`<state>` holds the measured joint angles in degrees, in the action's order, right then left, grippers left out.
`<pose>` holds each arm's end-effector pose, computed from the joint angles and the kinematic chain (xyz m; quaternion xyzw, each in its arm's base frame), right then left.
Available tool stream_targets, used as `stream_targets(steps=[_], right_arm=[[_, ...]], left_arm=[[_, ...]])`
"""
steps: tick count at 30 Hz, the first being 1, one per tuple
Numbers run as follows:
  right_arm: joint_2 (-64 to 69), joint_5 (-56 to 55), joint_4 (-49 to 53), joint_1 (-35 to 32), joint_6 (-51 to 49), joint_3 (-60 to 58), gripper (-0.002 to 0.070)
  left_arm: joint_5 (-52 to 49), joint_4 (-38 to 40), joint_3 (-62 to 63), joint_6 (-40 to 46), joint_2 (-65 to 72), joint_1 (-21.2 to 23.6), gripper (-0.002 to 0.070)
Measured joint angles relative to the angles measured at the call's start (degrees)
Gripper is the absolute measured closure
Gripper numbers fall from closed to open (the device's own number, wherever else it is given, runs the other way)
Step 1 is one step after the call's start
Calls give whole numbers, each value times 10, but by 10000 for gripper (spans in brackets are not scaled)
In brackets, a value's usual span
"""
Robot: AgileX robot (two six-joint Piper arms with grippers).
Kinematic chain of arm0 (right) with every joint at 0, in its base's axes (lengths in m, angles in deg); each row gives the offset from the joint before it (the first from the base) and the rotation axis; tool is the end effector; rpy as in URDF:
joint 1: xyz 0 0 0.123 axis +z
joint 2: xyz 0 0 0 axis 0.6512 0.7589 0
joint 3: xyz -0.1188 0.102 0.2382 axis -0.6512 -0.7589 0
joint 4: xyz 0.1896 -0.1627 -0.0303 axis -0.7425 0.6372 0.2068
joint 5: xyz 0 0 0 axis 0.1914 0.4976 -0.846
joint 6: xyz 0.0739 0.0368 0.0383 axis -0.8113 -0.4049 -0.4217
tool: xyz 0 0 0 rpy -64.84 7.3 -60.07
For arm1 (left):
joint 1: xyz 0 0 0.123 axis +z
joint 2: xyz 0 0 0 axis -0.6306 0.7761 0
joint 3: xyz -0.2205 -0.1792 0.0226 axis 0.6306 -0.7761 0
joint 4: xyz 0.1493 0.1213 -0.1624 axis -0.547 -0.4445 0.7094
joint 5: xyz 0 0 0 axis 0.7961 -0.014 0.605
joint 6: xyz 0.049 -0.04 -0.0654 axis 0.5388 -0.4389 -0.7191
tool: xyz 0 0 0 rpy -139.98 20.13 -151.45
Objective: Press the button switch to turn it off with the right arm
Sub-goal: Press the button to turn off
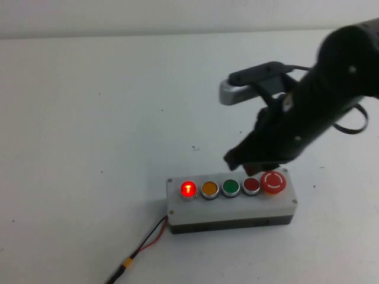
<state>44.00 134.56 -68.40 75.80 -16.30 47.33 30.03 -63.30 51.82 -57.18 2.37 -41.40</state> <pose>0.2696 0.2043 0.3038 -0.2450 0.9482 0.1287 0.1560 0.0520 0.0004 0.1696 0.0492 0.8079 0.0291 0.5866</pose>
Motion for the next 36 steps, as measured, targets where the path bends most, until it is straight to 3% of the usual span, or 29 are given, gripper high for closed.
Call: stream_targets(steps=[13,36], right_arm=[[232,100,4,72,17,260,691],[240,109,4,87,17,278,691]], left_arm=[[0,0,0,0,0,0,677],[0,0,0,0,0,0,677]])
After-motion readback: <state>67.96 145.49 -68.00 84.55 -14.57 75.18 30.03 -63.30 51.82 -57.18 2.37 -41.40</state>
